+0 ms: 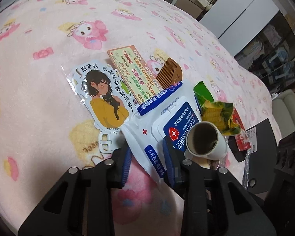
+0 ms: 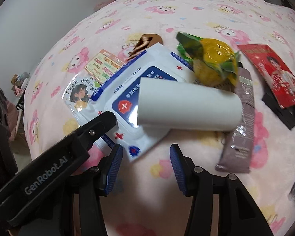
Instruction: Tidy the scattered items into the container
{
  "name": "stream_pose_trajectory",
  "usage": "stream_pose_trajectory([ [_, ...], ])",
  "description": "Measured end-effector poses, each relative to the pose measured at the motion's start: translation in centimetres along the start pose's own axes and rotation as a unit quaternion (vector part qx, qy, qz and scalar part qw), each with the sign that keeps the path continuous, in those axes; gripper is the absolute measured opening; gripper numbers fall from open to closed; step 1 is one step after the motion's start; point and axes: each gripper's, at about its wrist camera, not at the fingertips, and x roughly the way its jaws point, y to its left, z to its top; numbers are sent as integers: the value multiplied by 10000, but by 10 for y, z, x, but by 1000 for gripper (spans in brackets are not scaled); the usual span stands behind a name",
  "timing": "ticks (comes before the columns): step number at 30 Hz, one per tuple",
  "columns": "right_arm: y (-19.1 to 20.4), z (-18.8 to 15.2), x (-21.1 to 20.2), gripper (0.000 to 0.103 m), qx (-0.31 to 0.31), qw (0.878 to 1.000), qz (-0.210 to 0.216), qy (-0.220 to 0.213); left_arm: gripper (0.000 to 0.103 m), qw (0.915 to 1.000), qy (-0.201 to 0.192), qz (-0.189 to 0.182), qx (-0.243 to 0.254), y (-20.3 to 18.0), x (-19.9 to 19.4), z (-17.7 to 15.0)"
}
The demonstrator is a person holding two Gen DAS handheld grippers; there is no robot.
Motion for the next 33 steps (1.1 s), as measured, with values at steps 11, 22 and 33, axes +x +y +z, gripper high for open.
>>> stream_pose_trajectory([
  [11, -6, -5, -28, 26, 81, 9993, -116, -343, 16, 9994, 53, -288, 169, -9, -21, -3],
  [22, -17, 4, -2, 49, 404, 9989, 257, 21, 31, 9990, 179, 58, 403, -3, 19, 48],
  [33, -19, -4, -19, 40, 535, 9962, 625, -298, 17, 9970, 484, -123, 593, -21, -12, 10],
])
